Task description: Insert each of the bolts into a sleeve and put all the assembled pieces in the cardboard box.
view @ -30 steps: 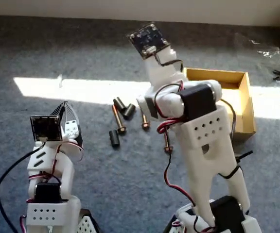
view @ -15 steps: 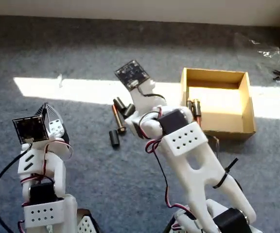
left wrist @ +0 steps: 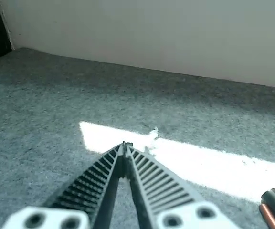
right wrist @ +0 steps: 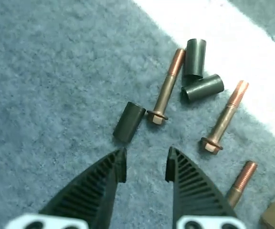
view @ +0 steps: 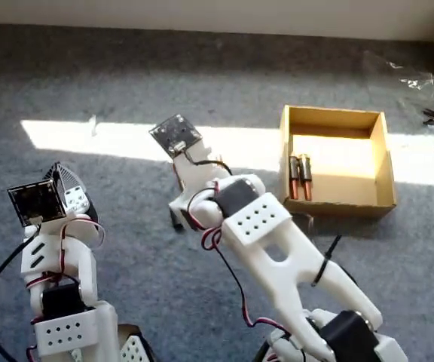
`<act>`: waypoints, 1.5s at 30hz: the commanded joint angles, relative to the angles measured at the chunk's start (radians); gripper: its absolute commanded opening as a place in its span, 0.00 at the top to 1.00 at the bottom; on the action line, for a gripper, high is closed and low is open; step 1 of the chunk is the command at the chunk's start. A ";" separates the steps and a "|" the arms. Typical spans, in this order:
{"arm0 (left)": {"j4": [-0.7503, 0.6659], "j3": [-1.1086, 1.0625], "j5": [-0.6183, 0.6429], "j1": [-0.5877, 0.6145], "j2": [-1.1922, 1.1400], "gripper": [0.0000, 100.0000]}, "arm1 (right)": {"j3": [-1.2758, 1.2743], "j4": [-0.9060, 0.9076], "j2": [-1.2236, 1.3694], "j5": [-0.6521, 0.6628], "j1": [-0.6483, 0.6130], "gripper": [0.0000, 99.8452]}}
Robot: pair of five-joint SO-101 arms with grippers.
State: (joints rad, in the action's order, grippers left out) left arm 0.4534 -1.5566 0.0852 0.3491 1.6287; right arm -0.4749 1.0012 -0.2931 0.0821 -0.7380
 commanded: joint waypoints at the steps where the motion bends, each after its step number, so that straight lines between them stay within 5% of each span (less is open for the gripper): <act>1: 0.017 0.005 0.000 0.012 0.015 0.99 | 0.101 -0.030 0.085 -0.018 -0.008 0.87; 19: 0.018 -0.015 0.000 0.097 0.015 0.99 | 0.407 -0.022 0.524 -0.054 -0.013 0.87; 45: 0.017 -0.018 0.000 0.087 0.015 0.99 | 0.492 -0.021 0.674 -0.166 -0.061 0.87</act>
State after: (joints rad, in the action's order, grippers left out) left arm 0.4718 -1.5812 0.0852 0.4304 1.6287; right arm -0.0284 0.9812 0.3867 -0.0729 -0.7902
